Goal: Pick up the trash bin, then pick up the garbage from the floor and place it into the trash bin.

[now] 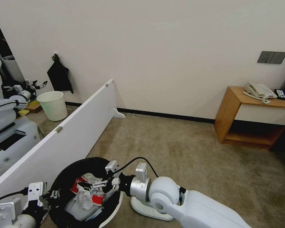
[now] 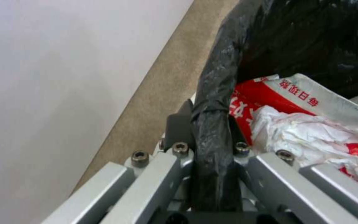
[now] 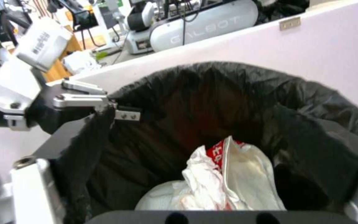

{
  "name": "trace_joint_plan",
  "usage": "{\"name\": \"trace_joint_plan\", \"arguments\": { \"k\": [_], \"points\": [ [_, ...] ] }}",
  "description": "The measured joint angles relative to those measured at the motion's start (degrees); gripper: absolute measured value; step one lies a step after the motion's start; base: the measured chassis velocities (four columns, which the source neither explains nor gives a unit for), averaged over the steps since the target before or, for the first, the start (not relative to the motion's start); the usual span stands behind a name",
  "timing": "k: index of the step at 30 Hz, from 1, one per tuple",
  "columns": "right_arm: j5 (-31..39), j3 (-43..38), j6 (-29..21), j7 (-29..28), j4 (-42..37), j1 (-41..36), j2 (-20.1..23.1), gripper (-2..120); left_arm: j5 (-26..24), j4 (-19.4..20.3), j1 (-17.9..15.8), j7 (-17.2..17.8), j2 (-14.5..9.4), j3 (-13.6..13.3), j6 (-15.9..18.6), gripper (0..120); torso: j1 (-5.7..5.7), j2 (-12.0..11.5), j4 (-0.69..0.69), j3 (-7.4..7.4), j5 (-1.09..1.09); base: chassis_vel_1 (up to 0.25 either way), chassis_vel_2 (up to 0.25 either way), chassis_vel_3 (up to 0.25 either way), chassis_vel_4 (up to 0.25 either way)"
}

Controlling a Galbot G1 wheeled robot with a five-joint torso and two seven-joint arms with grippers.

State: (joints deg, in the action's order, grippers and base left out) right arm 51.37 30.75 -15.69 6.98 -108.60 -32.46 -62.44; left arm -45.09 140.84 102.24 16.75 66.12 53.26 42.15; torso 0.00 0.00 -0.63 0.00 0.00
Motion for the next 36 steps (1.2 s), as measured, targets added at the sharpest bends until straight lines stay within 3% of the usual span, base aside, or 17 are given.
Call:
{"name": "trace_joint_plan", "arguments": {
  "k": [6, 16, 20, 24, 27, 36],
  "points": [
    [-0.01, -0.47, 0.8, 0.77, -0.57, 0.05, 0.75, 100, -0.03, -0.1, -0.15, 0.01, -0.02, 0.01, 0.0, 3, 0.0, 0.0, 0.0, 0.0, 0.0, 0.0, 0.0, 0.0, 0.0],
    [-1.83, -11.59, 3.88, 1.26, -1.45, -2.85, 0.15, 100, -0.41, -0.68, -0.46, 0.08, 0.51, 0.6, 0.0, 3, 0.0, 0.0, 0.01, 0.0, 0.0, 0.0, 0.0, 0.0, 0.0],
    [-4.46, -18.36, 5.16, -2.52, -1.13, -6.01, 1.19, 100, -0.77, -0.8, -0.34, 0.14, 0.94, 1.92, 0.0, 3, 0.0, 0.0, -0.02, 0.0, 0.0, 0.0, 0.0, 0.0, 0.0],
    [-4.89, -19.88, 5.2, -4.62, -1.0, -7.06, 1.52, 100, -0.91, -0.81, -0.29, 0.14, 1.12, 2.3, 0.0, 3, 0.0, 0.0, -0.01, 0.0, 0.01, 0.0, 0.0, 0.0, 0.0],
    [-5.21, -23.73, 4.29, -9.33, 0.22, -9.7, 2.0, 100, -0.95, -1.11, -0.32, 0.13, 1.64, 2.93, -0.01, 3, 0.0, 0.0, 0.0, 0.0, 0.0, 0.0, 0.0, 0.0, 0.0],
    [-5.4, -28.42, 0.99, -12.31, 2.49, -13.07, 3.92, 100, -1.62, -1.09, -0.27, 0.24, 1.53, 3.72, -0.01, 3, 0.0, 0.0, 0.01, 0.0, 0.0, 0.0, 0.0, 0.0, 0.0]
  ]
}}
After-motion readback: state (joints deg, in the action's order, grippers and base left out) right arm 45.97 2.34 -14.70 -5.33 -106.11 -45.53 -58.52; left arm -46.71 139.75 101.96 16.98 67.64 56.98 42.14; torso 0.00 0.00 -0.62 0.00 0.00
